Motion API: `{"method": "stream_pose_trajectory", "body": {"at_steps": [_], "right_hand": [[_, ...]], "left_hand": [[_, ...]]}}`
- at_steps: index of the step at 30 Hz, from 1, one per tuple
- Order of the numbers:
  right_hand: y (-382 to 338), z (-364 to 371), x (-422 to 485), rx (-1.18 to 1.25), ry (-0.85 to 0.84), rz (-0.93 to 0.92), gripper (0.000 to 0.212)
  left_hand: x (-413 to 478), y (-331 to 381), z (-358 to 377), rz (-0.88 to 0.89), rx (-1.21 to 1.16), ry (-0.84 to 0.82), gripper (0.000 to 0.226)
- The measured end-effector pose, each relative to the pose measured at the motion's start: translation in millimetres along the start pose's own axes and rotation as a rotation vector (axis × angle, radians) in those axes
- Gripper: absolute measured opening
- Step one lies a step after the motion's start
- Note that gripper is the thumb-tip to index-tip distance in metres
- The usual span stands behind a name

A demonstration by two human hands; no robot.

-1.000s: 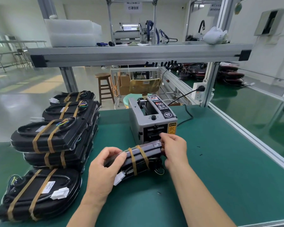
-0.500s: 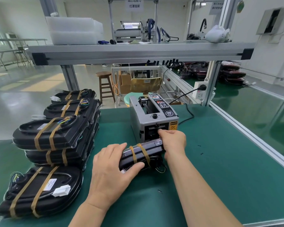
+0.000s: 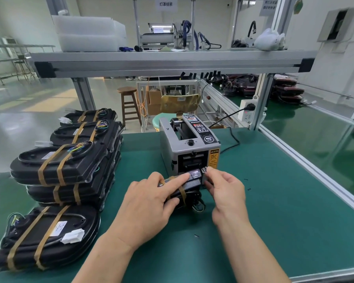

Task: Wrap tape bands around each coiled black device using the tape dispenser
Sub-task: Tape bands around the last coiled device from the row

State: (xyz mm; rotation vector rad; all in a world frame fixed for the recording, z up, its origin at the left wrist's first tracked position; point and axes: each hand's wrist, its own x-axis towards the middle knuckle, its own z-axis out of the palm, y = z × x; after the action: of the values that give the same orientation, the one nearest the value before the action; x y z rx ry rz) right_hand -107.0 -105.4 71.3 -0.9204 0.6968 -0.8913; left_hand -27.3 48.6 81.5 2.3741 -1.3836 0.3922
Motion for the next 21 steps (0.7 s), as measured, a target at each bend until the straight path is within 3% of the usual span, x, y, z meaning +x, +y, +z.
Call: {"method": "stream_pose_trajectory", "body": {"at_steps": [6,18,21], "right_hand": [[6,8,-15,-0.022,0.029,-0.06,0.006],[21,17,-19,-0.18,0.119,-0.212,0.021],[23,16,-19,-0.193,0.125,-0.216,0.016]], "left_hand": [[6,2,5,-0.035,0.058,-0.041,0.057],[4,1,6,-0.026,0.016,-0.045,0.063],[4,1,6,-0.014,0.003,-0.041,0.067]]}}
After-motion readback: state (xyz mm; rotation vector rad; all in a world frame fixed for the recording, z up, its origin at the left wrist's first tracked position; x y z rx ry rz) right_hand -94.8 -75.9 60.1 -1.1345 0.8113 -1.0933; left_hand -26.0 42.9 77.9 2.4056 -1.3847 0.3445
